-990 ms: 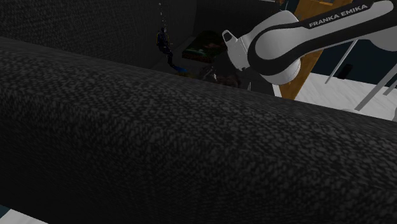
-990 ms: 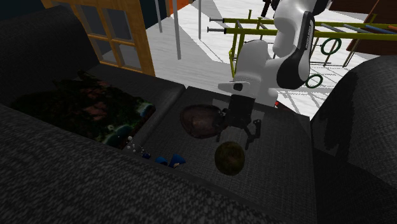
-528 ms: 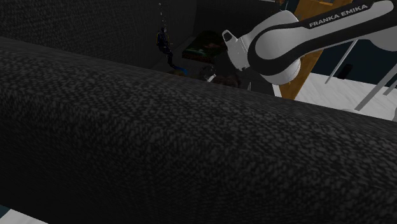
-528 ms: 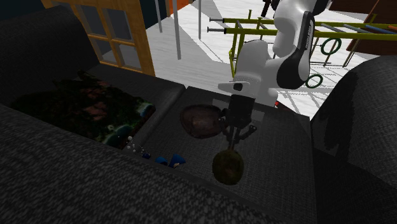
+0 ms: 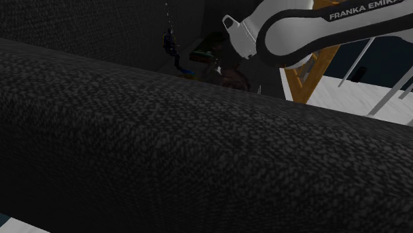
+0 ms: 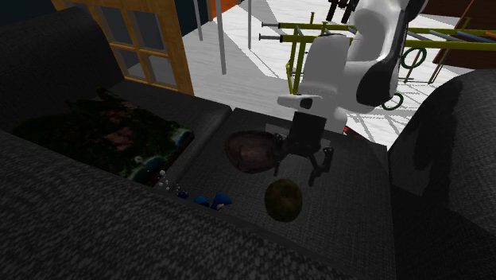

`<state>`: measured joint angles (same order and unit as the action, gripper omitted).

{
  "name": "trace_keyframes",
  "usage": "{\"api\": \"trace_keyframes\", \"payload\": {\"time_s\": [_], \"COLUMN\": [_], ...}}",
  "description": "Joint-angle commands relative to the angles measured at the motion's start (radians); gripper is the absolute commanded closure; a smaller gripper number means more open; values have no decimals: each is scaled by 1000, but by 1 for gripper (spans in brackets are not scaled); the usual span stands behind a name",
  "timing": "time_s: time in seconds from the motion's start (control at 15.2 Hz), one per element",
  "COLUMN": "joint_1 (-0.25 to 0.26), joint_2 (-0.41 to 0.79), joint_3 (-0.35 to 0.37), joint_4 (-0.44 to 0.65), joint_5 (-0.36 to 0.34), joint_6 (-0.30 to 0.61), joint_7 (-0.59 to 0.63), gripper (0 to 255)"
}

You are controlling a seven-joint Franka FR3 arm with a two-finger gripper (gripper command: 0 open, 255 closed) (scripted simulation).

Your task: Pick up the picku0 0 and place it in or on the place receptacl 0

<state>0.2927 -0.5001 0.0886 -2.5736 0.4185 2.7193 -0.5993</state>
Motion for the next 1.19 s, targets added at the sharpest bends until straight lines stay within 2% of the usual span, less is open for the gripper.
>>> {"api": "trace_keyframes", "payload": {"time_s": [0.0,0.53,0.99,1.06,1.12], "joint_1": [-115,-112,-112,-112,-112], "joint_2": [12,111,111,111,111], "joint_3": [104,118,118,118,118], "joint_4": [113,107,107,107,107], "joint_5": [-165,-166,-166,-166,-166], "joint_6": [-190,-84,-84,-84,-84], "joint_7": [122,123,123,123,123], "gripper": [0,0,0,255,255]}}
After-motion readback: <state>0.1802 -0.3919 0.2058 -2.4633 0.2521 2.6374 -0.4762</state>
